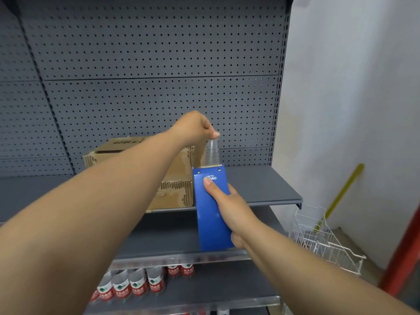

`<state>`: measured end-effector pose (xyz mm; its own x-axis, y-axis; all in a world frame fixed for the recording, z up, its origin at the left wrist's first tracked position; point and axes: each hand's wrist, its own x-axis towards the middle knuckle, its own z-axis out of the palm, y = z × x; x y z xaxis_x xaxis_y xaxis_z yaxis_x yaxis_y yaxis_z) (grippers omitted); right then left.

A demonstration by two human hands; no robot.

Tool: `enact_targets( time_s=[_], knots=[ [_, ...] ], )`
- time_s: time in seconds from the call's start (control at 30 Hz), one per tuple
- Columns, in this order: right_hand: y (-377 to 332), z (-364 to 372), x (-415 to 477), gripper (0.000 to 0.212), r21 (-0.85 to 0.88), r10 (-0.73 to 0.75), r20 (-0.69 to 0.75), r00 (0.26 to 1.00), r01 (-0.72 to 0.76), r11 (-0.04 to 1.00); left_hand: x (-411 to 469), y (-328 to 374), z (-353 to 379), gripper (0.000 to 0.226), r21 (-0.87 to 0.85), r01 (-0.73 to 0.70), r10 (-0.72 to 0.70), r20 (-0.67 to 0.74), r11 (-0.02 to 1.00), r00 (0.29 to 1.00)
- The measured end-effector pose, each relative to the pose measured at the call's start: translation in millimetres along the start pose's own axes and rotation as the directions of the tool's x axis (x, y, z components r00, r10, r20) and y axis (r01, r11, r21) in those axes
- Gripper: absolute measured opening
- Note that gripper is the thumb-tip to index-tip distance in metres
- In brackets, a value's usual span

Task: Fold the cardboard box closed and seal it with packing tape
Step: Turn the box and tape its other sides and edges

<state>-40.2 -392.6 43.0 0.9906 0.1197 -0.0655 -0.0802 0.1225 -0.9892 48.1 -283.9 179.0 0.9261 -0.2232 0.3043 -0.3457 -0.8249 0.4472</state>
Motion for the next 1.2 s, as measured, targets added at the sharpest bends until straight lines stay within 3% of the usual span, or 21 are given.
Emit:
enact_targets(
  time_s=[0.3, 0.7, 0.9, 1.0, 1.1, 1.2],
  knots=[
    [7, 19, 36, 0.050, 0.023, 0.078, 0.032, 0.996, -0.079, 0.997, 35, -48, 14, 0.024, 0.110, 0.041, -0.043, 0.017, 0.993, 0.999],
    [21, 39, 74, 0.050, 0.031, 0.100, -0.039, 0.994, -0.099, 0.995, 74, -92, 29, 0.027, 0.182, 0.004, -0.017, 0.072, 0.983, 0.997],
    [26, 42, 79, 0.047, 0.034, 0.112, -0.072, 0.991, -0.110, 0.993, 77, -108, 35, 0.015, 0.032, 0.009, -0.011, 0.063, 0.999, 0.998],
    [29, 44, 79, 0.045, 0.049, 0.109, -0.074, 0.991, -0.106, 0.993, 75, -109, 38, 0.052, -0.160, 0.062, -0.059, 0.021, 0.985, 0.998],
    [28, 45, 78, 0.046, 0.053, 0.113, -0.085, 0.990, -0.109, 0.993, 68, -110, 39, 0.030, -0.087, -0.115, 0.108, -0.075, 0.990, 0.991],
    [26, 45, 77, 0.045, 0.062, 0.125, -0.082, 0.989, -0.121, 0.991, 63, -114, 41, 0.008, 0.101, -0.360, 0.370, -0.094, 0.927, 0.924]
  ],
)
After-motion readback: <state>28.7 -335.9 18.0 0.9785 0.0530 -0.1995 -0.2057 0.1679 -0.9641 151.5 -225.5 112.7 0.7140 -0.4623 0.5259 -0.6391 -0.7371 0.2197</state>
